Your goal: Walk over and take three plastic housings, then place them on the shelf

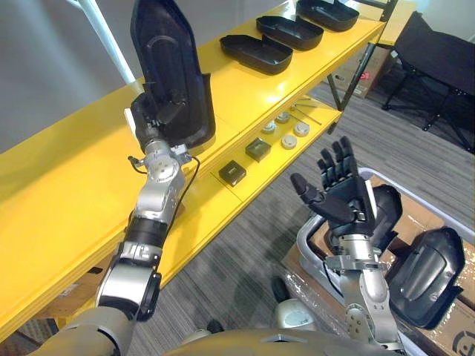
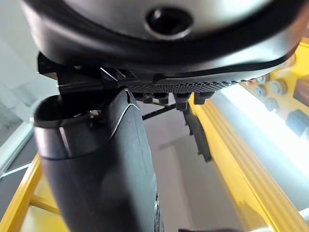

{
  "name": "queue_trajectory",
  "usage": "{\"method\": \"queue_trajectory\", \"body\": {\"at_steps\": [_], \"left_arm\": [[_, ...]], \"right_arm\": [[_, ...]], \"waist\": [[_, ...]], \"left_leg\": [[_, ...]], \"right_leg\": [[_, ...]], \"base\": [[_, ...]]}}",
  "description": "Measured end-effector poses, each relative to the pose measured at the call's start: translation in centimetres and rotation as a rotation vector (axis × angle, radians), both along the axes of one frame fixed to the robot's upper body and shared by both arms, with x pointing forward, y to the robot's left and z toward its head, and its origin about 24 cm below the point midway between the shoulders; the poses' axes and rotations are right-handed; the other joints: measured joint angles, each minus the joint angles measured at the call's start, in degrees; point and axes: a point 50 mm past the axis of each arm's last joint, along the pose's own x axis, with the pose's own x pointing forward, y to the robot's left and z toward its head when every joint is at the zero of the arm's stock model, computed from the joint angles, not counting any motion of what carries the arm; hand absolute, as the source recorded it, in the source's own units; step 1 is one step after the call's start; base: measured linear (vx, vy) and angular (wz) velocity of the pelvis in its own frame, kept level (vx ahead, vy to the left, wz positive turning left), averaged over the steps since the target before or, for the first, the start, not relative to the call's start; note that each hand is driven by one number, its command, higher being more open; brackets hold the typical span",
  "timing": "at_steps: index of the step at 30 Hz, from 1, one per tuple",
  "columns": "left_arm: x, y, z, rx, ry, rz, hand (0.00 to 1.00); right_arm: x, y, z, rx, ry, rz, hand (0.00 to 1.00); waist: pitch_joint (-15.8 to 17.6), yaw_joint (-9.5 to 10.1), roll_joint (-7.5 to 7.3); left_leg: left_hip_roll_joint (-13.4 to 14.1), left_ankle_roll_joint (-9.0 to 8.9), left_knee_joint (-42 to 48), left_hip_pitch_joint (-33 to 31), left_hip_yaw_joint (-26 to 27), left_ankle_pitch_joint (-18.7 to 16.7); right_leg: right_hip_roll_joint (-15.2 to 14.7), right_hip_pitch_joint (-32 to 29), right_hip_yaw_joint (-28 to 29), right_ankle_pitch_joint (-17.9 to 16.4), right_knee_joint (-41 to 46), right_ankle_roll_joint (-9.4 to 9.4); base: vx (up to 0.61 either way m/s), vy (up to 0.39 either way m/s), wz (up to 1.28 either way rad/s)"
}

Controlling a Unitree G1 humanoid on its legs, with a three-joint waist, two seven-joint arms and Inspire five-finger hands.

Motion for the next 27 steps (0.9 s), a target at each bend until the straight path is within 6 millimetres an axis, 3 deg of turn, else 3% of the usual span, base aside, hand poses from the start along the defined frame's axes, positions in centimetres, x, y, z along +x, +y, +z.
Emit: {"method": "queue_trajectory", "body": {"at_steps": [6, 13, 17, 18, 27], "left_arm": [[0.5, 1.7, -1.1, -0.258, 0.069, 0.073, 0.00], [0.9, 1.9, 0.3, -0.269, 0.027, 0.121, 0.00], [1.2, 1.9, 1.4, -0.273, -0.007, 0.136, 0.00], [1.2, 2.0, 1.6, -0.270, -0.011, 0.138, 1.00], [1.2, 2.6, 1.9, -0.248, -0.003, 0.172, 1.00]], "right_arm": [[0.1, 0.8, -0.1, -0.004, 0.015, 0.044, 1.00], [0.5, 2.0, 0.2, -0.039, 0.013, 0.101, 1.00], [0.5, 2.6, 1.4, -0.043, -0.031, 0.121, 1.00], [0.5, 2.5, 1.4, -0.047, -0.033, 0.122, 1.00], [0.5, 2.1, 1.3, -0.079, -0.018, 0.118, 1.00]], "waist": [[3.52, -0.35, -0.69], [4.83, -0.57, -1.42], [6.51, -0.59, -1.53], [6.90, -0.61, -1.47], [7.91, -0.69, -0.96]], "left_leg": [[0.21, -0.31, 0.11, -1.30, 0.53, 0.35], [0.29, -0.34, 0.25, -1.32, 0.45, 0.47], [0.33, -0.22, 1.48, -2.16, 0.26, 0.14], [0.43, -0.23, 1.79, -2.19, 0.26, 0.10], [1.28, -0.48, 2.59, -2.19, 0.39, -0.19]], "right_leg": [[-0.25, -1.31, 0.35, 0.77, -1.14, -0.79], [-0.31, -1.17, 0.17, 1.05, -1.14, -0.50], [-0.51, -1.46, 0.05, 1.04, -1.15, -0.50], [-0.47, -1.42, 0.05, 0.95, -1.15, -0.66], [0.15, -1.51, -0.43, 0.79, -1.15, -0.95]], "base": [[-0.08, -0.037, -0.05], [-0.01, -0.003, 0.00], [-0.09, -0.028, 0.01], [-0.05, -0.023, -0.01], [-0.03, -0.024, -0.02]]}}
